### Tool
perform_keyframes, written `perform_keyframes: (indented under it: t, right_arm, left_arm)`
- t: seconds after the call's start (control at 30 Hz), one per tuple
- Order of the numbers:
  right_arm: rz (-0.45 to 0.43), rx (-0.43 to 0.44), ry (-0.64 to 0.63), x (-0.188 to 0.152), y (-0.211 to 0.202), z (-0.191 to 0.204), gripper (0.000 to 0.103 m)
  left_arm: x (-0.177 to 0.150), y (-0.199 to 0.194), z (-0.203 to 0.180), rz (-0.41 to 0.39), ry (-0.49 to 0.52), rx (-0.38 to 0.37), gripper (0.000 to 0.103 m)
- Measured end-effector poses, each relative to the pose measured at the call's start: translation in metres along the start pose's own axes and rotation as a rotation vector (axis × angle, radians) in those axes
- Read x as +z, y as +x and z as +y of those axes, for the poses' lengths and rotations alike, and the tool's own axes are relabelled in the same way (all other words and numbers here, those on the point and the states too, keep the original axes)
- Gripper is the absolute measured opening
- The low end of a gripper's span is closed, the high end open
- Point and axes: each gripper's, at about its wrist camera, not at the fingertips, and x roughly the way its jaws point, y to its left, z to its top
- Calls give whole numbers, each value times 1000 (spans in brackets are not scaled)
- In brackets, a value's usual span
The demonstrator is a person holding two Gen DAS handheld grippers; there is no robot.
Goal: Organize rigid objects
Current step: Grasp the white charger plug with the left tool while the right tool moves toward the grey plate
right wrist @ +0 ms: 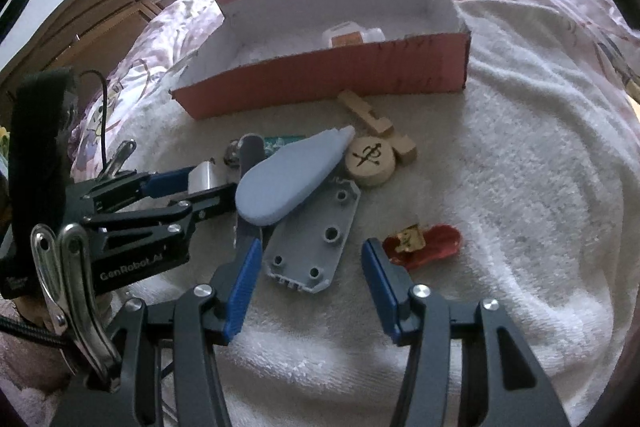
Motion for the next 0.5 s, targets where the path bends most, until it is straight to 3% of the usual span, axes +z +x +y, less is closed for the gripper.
perform_keyframes:
  t: [0.2, 0.33, 0.5]
  right_arm:
    - [-4, -12, -18, -2, 3, 4, 62]
    - [-8, -12, -14, -1, 4, 4, 63]
    - [-16, -29, -22, -3, 5, 7, 67]
  left_arm:
    - [-1, 0, -1, -12, -9, 24, 49]
    - [-4, -3, 3, -17, -16, 27, 39]
    - [-9, -8, 10, -22, -31, 35, 38]
